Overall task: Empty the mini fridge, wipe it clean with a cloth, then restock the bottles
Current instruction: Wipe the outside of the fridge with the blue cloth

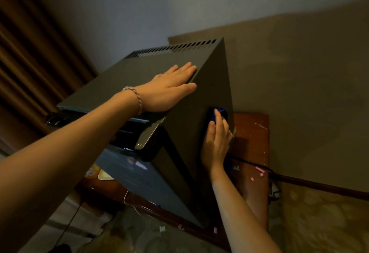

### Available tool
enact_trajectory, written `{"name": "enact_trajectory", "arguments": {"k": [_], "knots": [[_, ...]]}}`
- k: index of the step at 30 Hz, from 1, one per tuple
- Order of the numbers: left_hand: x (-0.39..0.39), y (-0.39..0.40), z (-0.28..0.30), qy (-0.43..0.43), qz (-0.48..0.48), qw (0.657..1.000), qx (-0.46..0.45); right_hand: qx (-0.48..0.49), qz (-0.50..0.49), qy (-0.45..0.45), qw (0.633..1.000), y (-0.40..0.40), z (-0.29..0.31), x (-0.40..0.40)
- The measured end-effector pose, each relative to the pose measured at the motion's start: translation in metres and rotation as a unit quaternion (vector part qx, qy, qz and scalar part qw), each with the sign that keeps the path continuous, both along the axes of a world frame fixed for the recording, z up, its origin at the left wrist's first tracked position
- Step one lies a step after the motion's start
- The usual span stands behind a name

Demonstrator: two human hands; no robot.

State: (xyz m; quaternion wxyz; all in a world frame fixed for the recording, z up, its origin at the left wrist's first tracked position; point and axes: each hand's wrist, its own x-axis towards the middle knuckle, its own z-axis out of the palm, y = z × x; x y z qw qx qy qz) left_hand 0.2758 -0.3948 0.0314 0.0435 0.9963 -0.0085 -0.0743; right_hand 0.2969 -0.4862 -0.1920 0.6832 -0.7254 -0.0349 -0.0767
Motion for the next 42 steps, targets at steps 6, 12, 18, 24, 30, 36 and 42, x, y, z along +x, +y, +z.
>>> {"name": "enact_trajectory", "arguments": {"k": [6, 12, 18, 24, 30, 36, 42], "knots": [[0.038, -0.002, 0.0, 0.004, -0.002, 1.0, 0.0, -0.069, 0.0, 0.088, 0.994, 0.003, -0.064, -0.012], [0.049, -0.001, -0.002, -0.006, 0.0, 1.0, -0.023, -0.032, -0.029, 0.04, 0.998, 0.01, -0.044, -0.081], [0.061, 0.002, 0.001, 0.006, 0.01, 0.999, -0.036, -0.014, -0.064, -0.118, 0.991, 0.013, 0.025, -0.074], [0.083, 0.001, 0.001, -0.011, 0.036, 0.998, -0.045, -0.017, -0.04, -0.124, 0.991, 0.007, 0.054, -0.001], [0.097, 0.003, -0.003, -0.013, 0.037, 0.999, -0.035, -0.006, -0.041, -0.075, 0.996, 0.008, 0.045, 0.092], [0.098, 0.003, -0.007, -0.035, 0.027, 0.999, -0.019, -0.001, -0.032, 0.044, 0.999, 0.007, 0.001, 0.135], [0.096, 0.001, -0.006, -0.039, 0.031, 0.999, -0.019, -0.011, -0.018, 0.128, 0.992, 0.002, -0.025, 0.1]]}}
